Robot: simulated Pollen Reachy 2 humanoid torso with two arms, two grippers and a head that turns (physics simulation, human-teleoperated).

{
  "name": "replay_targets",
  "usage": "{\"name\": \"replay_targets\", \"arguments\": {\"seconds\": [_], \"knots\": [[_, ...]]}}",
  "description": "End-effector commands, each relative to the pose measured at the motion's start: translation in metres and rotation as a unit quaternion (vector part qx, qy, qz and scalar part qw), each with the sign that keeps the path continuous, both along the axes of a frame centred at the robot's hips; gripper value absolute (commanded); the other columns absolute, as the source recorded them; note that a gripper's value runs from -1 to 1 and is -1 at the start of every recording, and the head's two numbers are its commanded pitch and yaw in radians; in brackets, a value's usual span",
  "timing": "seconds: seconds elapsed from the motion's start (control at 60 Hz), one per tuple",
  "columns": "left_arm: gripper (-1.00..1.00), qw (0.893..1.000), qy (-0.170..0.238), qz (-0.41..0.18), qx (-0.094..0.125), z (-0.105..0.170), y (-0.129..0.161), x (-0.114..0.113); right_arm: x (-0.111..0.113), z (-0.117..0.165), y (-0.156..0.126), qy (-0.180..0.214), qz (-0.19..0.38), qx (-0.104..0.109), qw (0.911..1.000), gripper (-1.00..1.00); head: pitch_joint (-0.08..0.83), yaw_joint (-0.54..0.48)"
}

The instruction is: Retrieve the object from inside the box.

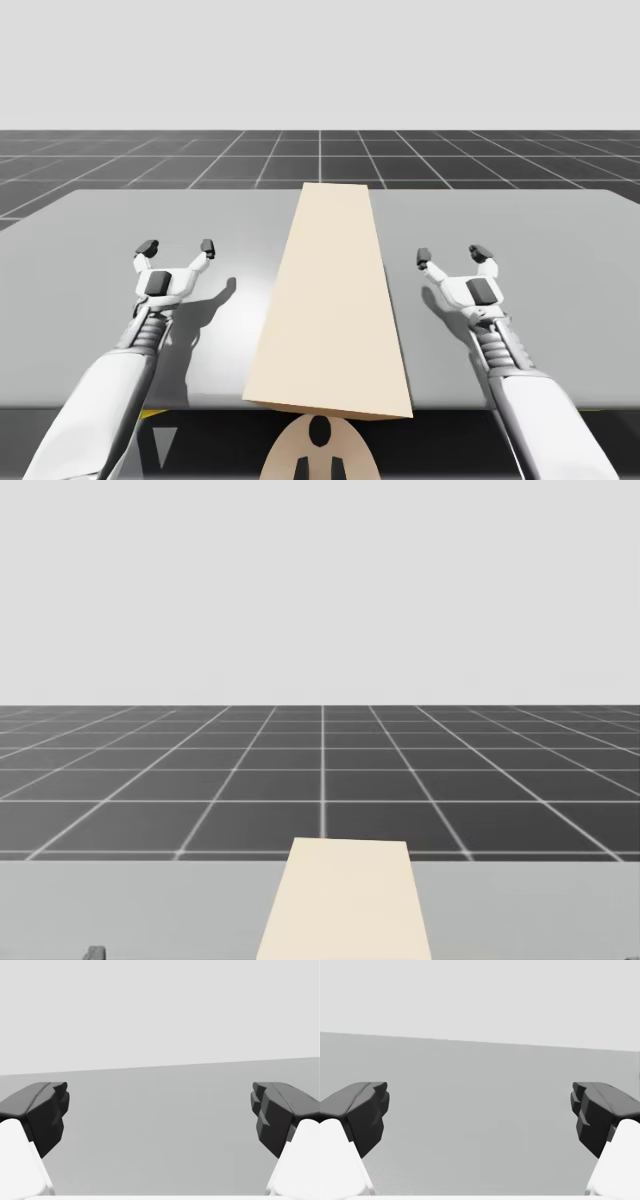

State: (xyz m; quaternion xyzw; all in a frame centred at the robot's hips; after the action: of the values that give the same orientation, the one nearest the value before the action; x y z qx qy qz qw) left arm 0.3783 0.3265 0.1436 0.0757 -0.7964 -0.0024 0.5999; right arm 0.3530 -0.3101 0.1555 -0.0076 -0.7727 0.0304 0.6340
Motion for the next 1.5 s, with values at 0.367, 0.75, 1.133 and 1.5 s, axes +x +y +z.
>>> {"name": "replay_targets", "arguments": {"seconds": [0.367, 0.75, 1.133, 1.5], "knots": [[-1.0, 0.99, 0.105, -0.088, 0.044, -0.018, -0.016, 0.0, -0.003, -0.011, 0.012, 0.057, 0.107, 0.018, 0.9924, -1.0, 0.005, 0.01], [-1.0, 0.943, 0.094, -0.307, 0.087, -0.017, -0.059, -0.035, -0.03, -0.017, 0.059, 0.019, 0.304, -0.059, 0.9508, -1.0, 0.015, 0.0], [-1.0, 0.878, 0.082, -0.459, 0.107, -0.011, -0.098, -0.072, -0.046, -0.013, 0.067, -0.028, 0.351, -0.059, 0.9341, -1.0, 0.027, 0.0], [-1.0, 0.845, 0.11, -0.516, 0.095, -0.01, -0.116, -0.048, -0.045, -0.014, 0.066, -0.037, 0.344, -0.058, 0.9364, -1.0, 0.037, 0.01]]}}
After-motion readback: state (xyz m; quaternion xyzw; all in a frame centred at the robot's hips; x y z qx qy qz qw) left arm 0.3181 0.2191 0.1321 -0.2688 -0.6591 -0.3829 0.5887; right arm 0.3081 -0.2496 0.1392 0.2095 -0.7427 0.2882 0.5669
